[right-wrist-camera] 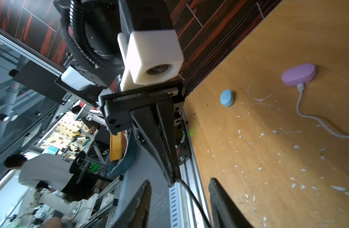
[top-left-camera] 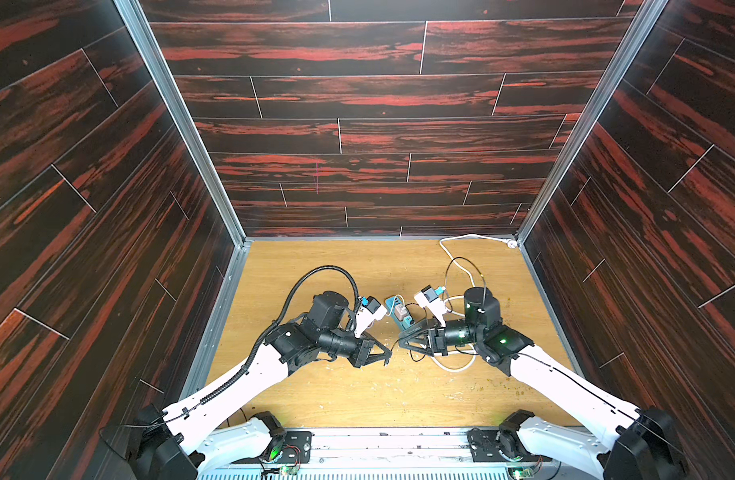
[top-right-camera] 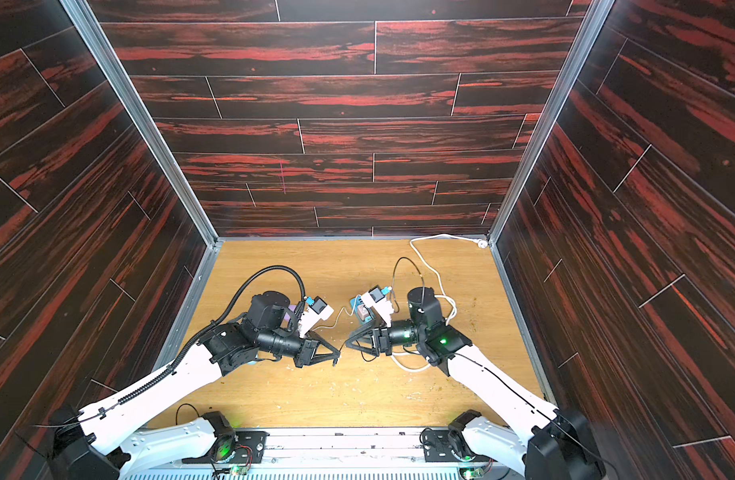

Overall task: Charge the bluetooth headset
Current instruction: Adjust the charging cable.

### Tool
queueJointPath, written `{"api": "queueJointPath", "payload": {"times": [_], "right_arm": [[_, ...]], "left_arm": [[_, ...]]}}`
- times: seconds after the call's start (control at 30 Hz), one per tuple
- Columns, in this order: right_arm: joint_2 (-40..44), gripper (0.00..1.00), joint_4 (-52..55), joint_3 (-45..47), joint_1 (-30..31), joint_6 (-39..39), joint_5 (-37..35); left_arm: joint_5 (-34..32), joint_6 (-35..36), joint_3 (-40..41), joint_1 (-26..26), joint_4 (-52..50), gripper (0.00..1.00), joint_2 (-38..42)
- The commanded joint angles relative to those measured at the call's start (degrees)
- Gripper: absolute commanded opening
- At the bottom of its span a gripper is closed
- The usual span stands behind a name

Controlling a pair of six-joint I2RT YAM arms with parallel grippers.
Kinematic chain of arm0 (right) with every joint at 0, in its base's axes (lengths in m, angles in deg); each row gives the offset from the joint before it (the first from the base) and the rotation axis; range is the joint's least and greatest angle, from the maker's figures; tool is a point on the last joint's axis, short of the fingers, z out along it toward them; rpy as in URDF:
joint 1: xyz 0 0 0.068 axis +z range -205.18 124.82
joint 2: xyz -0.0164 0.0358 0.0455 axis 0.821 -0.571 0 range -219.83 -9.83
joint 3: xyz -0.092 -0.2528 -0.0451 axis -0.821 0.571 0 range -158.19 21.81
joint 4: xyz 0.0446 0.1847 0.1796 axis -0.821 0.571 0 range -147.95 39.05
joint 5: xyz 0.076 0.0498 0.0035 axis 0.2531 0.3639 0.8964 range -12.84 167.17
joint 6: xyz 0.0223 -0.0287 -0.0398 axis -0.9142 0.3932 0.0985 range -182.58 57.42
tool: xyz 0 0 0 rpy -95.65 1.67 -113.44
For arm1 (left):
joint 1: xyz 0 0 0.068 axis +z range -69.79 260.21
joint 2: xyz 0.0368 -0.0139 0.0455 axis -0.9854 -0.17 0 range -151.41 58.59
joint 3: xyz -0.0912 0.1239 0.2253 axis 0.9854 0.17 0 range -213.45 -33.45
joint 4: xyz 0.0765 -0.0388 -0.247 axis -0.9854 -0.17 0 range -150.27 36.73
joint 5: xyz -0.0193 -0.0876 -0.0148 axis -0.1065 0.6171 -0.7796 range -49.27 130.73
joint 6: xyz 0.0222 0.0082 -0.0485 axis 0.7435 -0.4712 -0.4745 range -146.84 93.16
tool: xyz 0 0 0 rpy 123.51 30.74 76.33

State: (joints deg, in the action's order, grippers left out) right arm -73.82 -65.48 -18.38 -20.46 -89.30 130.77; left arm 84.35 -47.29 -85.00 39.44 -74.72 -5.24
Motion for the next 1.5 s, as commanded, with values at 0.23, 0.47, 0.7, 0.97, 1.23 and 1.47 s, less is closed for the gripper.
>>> {"api": "queueJointPath", "payload": {"times": [0.23, 0.47, 0.7, 0.97, 1.23, 1.47], "right_arm": [[-2.0, 0.28, -2.9, 0.1, 3.0, -0.7, 2.3], [-2.3, 0.1, -4.8, 0.2, 3.9, -1.6, 1.6], [-1.3, 0.0, -4.4, 0.4, 4.2, -1.1, -1.4], [1.4, 0.0, -9.7, 2.3, 3.9, -4.5, -6.0], [3.5, 0.0, -14.4, 3.7, 3.0, -7.8, -8.3], [4.2, 0.0, -16.4, 4.7, 2.7, -9.3, -8.3]], "left_arm": [[1.1, 2.0, -1.5, 0.0, -2.0, 0.0, 0.0], [1.1, 1.3, -0.8, 0.0, -1.0, 0.0, 0.4], [-0.6, 0.9, -0.5, -0.1, -0.6, 0.0, 1.2], [-3.8, -1.1, 2.0, 0.0, 1.1, 0.38, 4.1], [-2.6, -5.5, 6.0, 0.0, 7.3, 0.44, 7.2], [-3.6, -7.0, 7.3, 0.0, 9.0, 0.43, 9.0]]}}
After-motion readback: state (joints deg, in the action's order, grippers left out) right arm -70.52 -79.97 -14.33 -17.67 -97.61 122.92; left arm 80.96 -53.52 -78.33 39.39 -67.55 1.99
